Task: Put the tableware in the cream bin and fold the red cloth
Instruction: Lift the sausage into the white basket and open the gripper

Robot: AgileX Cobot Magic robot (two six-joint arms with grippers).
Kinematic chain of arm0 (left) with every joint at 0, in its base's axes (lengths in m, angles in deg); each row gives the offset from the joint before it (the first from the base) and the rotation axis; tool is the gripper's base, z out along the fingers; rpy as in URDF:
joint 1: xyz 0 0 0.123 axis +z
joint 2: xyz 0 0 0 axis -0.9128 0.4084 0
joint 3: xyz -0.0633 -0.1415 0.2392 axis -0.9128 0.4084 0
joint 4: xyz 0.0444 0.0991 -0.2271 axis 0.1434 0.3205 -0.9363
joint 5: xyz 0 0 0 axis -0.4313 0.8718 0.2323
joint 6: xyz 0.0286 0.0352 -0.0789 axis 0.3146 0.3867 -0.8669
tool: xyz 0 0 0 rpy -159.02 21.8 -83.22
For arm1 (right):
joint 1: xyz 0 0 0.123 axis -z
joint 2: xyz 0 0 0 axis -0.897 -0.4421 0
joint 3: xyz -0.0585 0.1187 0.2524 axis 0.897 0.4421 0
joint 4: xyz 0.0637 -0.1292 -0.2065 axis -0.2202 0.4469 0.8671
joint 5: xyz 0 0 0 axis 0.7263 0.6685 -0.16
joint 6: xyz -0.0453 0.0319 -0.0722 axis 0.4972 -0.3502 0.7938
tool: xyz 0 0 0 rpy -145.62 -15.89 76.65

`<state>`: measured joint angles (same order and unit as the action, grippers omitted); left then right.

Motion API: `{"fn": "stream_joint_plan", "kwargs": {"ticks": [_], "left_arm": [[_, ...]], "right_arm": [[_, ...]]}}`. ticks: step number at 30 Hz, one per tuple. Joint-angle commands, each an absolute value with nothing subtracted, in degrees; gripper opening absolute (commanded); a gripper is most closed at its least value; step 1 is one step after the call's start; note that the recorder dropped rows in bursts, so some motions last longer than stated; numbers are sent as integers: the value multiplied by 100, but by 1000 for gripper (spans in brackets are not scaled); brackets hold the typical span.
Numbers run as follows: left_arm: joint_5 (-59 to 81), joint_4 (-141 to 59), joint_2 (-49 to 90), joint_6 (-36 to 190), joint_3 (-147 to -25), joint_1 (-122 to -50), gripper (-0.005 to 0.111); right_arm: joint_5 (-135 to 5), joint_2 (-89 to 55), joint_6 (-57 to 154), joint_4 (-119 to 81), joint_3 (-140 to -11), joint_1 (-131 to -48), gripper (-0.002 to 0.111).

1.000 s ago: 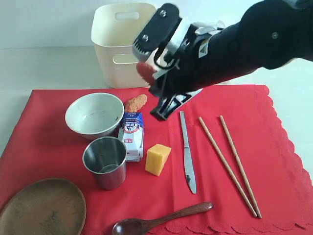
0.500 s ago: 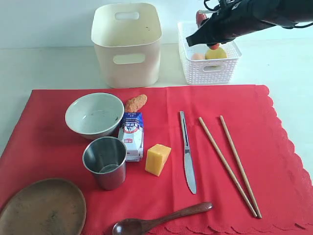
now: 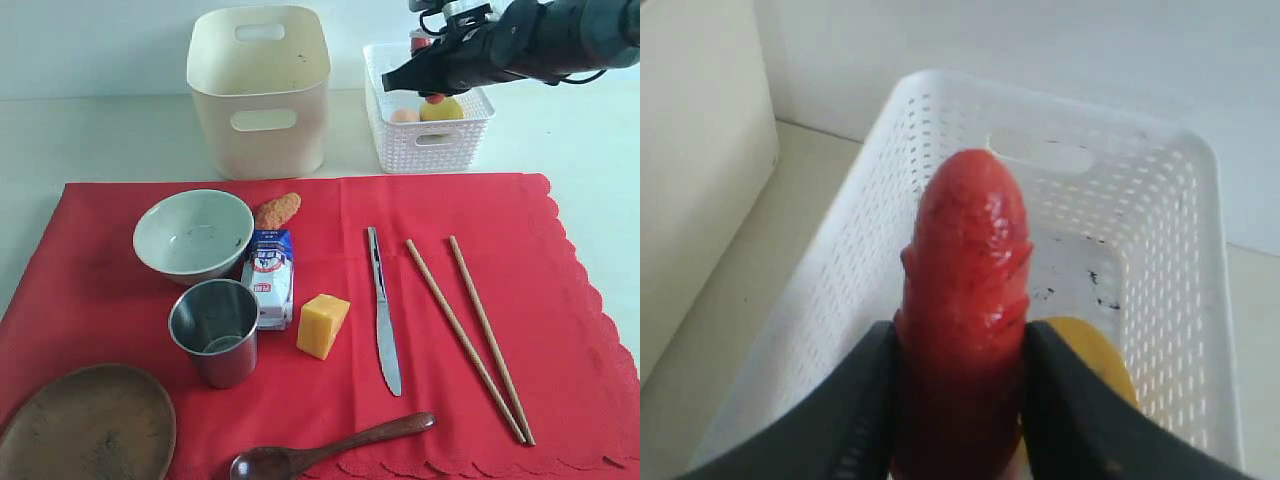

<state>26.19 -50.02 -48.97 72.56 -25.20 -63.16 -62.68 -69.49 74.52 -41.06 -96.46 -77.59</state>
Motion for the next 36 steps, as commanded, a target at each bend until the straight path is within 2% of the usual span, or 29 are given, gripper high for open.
{"fn": "stream_joint_plan", "kwargs": {"ticks": [1, 5, 9, 13, 17, 23, 27, 32, 36], "left_arm": [[2585, -4965, -4926, 7257, -2518, -6318, 3], [2585, -4965, -4926, 7257, -2518, -6318, 3], [2585, -4965, -4926, 7257, -2518, -6318, 3], [2585, -4965, -4926, 7257, -2518, -6318, 3], [2585, -4965, -4926, 7257, -2518, -6318, 3], [2585, -4965, -4926, 7257, -2518, -6318, 3], [2585, -4965, -4926, 7257, -2518, -6318, 3], [2585, -4965, -4926, 7257, -2518, -6318, 3], [2585, -4965, -4926, 7257, -2518, -6318, 3]], "right_arm": [[-6589, -6935, 7422, -4121, -9692, -7776, 21], [-6627, -6935, 7422, -4121, -9692, -7776, 44], [-6627, -6944, 7422, -4121, -9692, -7776, 62], [-6436, -6934, 7187, -4121, -9692, -7776, 73], [-5978, -6822, 6874, -4121, -9692, -7776, 73], [-5276, -6401, 6885, -4099, -9692, -7776, 72], [-4817, -6028, 6896, -4078, -9692, -7776, 66], [-4270, -5535, 6896, -4041, -9692, -7776, 45], [-3605, -5187, 6942, -4041, -9692, -7776, 19]]}}
